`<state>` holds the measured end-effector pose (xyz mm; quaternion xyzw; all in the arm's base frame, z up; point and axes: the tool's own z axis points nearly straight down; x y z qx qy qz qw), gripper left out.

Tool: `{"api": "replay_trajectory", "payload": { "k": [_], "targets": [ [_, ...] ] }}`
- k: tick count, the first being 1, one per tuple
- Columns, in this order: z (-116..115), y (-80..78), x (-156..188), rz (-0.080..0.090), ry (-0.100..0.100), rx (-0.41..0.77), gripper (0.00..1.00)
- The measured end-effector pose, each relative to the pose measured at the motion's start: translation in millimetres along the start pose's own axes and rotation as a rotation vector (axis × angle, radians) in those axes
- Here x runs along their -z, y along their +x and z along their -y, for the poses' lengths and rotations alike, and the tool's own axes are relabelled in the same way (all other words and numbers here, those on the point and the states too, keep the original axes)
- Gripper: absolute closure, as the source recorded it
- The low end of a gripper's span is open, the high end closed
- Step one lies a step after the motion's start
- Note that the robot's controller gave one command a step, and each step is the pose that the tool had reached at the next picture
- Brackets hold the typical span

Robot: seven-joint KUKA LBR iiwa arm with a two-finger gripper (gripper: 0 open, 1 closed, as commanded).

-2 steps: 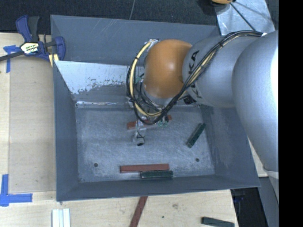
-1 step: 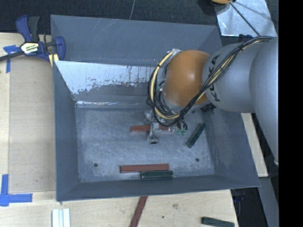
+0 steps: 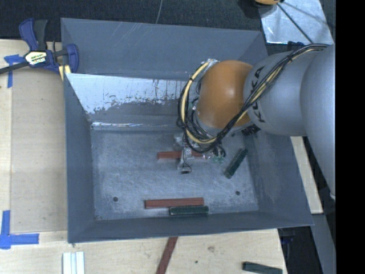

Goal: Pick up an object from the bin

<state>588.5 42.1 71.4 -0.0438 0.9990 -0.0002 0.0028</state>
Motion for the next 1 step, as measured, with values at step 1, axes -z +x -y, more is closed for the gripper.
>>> {"api": "replay_trajectory", "payload": {
  "k": [1],
  "targets": [
    [4.9, 18.0, 200.9, 0.001, 0.0, -0.027, 1.0]
  ]
}}
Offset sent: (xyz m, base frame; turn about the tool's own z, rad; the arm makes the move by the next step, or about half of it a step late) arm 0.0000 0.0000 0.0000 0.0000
